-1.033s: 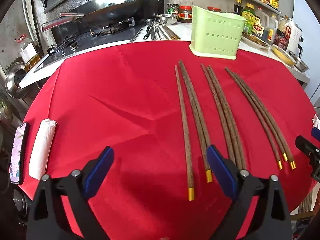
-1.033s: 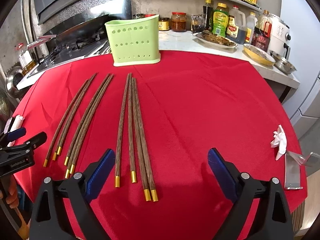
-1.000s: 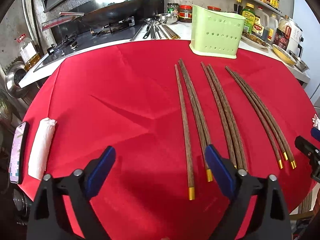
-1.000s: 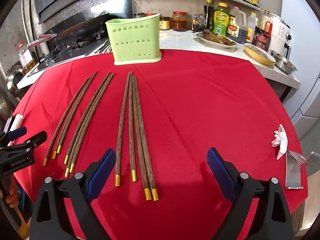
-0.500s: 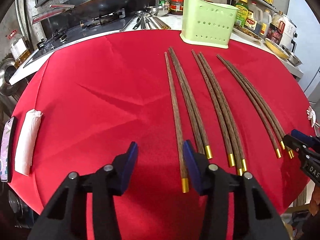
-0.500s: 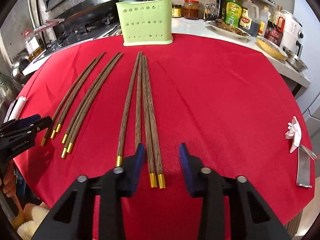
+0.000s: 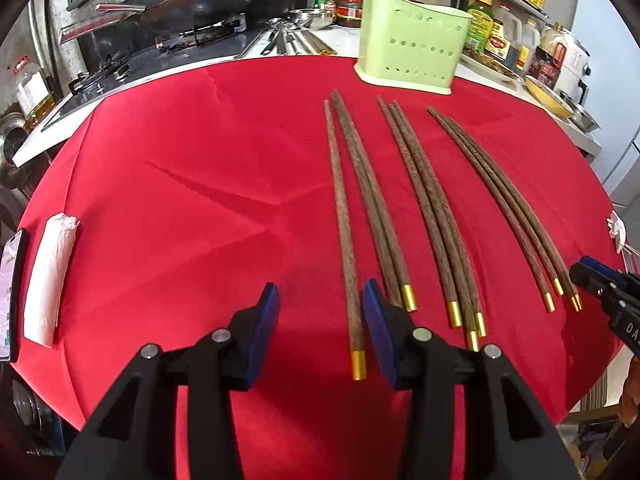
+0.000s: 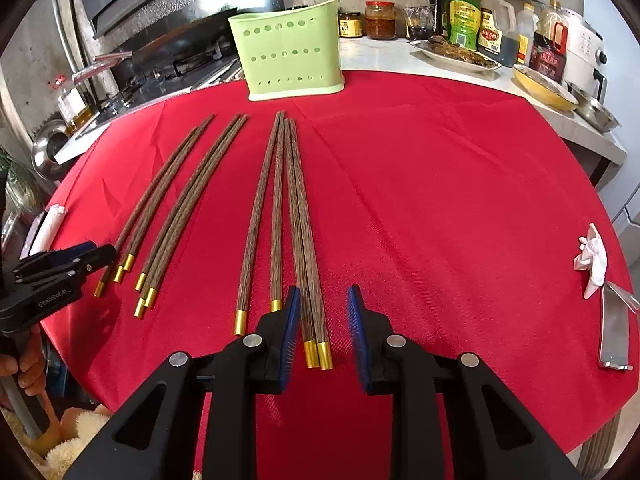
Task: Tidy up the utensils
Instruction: 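Close the left tool on a gold-tipped chopstick while the right tool grips another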
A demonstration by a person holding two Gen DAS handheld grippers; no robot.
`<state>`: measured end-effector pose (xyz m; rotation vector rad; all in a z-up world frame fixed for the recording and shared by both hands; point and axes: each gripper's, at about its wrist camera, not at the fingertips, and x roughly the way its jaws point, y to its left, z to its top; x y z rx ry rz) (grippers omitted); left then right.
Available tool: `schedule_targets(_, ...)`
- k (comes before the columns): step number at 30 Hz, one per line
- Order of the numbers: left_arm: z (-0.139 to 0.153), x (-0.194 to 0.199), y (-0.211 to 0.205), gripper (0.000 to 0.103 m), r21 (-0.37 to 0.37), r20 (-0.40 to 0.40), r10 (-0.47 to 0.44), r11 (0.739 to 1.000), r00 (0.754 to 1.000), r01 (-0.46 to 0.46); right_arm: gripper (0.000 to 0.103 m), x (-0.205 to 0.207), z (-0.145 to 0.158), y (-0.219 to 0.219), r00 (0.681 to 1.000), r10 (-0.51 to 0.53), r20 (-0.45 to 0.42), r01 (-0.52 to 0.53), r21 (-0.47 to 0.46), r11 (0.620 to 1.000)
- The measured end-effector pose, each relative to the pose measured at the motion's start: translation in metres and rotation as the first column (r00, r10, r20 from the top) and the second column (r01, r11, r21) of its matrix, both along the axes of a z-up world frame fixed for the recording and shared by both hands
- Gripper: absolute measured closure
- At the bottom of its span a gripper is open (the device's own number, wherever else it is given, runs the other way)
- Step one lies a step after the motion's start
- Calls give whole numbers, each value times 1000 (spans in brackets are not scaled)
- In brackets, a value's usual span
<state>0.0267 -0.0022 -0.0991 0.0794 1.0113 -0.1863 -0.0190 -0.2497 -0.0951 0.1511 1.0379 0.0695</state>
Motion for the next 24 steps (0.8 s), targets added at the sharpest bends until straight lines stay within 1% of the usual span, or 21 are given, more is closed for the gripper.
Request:
schedule_targets(3,-3,1,-6,59,16,-3,-14,1000,1000,14,78,-1,0,-2,1000,-5,5,5,-14,1000)
schedule_targets(4,-4,1,-9,59,34,4,-17,999,1000,17,78,-1,0,-2,1000,0,3,0,-16,1000)
schedule_targets(5,-4,1,-10,61,43,5,-20,999,1000,20,83,-2,-1,-1,1000,3,1,-3,-19,1000)
schedule_targets(7,-4,0,-12,73,60,7,-18,998,1000,17,89,-3,-2,-3,1000,5,-3,-5,-16,1000)
schedule_targets(8,-3,-1,-11,76,62,6,-20,998,1000,19,91,-3,-3,-3,1000,7,-4,-7,-13,1000)
schedule_targets(10,-3,-4,-12,80,71,4,-26,997,1000,26,92,-5,-3,-3,1000,19,-4,-19,-8,1000)
schedule_targets(12,-3,-7,-12,80,67,0,-34,997,999,34,92,-7,-2,-1,999,34,7,-34,10,999)
schedule_targets(14,-3,-9,-12,80,67,-3,-41,997,999,41,92,-8,-2,2,999,43,9,-43,1,999)
schedule_targets(18,-3,-12,-12,80,80,0,-41,996,999,41,91,-8,-7,5,998,57,-13,-58,-6,998)
schedule_targets(20,-3,-12,-12,80,85,1,-39,996,999,39,88,-9,-7,6,998,63,-11,-63,-18,998)
schedule_targets(24,-3,-10,-9,80,80,1,-29,996,1000,29,87,-5,-11,7,999,43,-2,-43,-55,998)
